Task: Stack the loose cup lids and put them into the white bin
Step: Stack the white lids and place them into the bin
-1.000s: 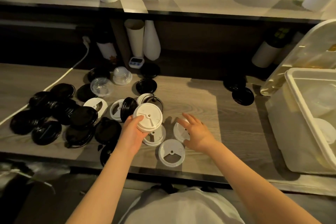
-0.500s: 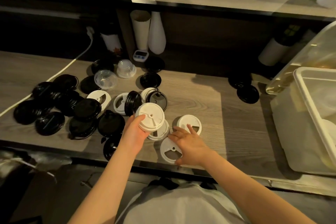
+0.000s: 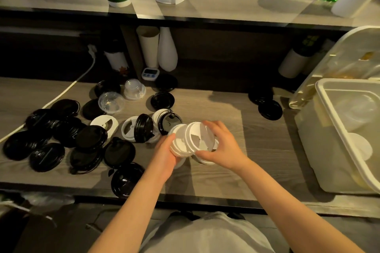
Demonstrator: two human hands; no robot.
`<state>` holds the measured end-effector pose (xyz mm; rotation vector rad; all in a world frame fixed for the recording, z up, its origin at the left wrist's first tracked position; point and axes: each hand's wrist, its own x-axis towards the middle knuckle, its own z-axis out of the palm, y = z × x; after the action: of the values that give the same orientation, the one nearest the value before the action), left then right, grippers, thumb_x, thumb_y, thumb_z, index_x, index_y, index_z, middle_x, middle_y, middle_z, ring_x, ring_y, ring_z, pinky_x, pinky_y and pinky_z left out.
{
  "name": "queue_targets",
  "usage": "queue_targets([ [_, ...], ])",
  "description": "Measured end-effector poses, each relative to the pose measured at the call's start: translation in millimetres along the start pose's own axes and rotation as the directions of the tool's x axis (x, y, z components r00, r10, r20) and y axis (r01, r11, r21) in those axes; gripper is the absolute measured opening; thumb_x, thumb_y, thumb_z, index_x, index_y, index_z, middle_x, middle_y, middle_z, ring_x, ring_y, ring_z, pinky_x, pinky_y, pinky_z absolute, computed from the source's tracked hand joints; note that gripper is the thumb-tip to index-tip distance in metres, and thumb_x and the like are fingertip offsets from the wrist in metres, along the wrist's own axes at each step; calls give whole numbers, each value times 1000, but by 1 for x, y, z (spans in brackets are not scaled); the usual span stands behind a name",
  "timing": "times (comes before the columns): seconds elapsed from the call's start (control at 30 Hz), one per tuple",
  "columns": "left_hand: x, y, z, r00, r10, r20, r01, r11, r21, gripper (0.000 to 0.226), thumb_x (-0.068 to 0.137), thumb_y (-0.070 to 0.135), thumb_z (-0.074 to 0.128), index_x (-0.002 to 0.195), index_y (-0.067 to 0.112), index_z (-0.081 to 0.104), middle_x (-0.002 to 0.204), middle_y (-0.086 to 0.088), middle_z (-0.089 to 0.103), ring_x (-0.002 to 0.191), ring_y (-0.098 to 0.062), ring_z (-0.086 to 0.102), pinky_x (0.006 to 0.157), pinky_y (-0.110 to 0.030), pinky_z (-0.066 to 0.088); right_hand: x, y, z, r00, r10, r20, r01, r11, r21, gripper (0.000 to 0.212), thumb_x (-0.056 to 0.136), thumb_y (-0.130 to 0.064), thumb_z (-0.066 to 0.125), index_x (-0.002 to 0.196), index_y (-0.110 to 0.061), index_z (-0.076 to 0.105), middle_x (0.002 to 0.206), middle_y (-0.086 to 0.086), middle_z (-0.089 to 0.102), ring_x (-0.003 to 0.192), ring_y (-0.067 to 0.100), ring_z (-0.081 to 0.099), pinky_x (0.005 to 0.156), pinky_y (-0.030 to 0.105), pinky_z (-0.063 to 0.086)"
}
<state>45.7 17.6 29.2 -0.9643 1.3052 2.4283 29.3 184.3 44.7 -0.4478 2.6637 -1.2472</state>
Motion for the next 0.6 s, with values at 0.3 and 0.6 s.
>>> queue_targets([
  [0.3, -8, -8, 7, 989, -74, 129, 64, 994, 83, 28, 97, 32, 40, 105, 16, 62, 94, -6, 66, 77, -14, 62, 56, -26, 48, -4, -6, 6, 992, -93, 89, 103, 988, -112, 88, 71, -39, 75, 144, -11, 34, 132, 2, 41, 118, 15, 44, 95, 25, 42],
  [0.6, -16, 1, -11, 988, 3, 151, -23, 992, 128, 25, 91, 2, 47, 111, 15, 55, 103, -11, 63, 86, -20, 62, 60, -30, 51, 2, -10, 14, 978, -139, 158, 162, 976, -146, 94, 69, -51, 73, 146, -17, 32, 135, -3, 41, 120, 14, 42, 93, 30, 45],
])
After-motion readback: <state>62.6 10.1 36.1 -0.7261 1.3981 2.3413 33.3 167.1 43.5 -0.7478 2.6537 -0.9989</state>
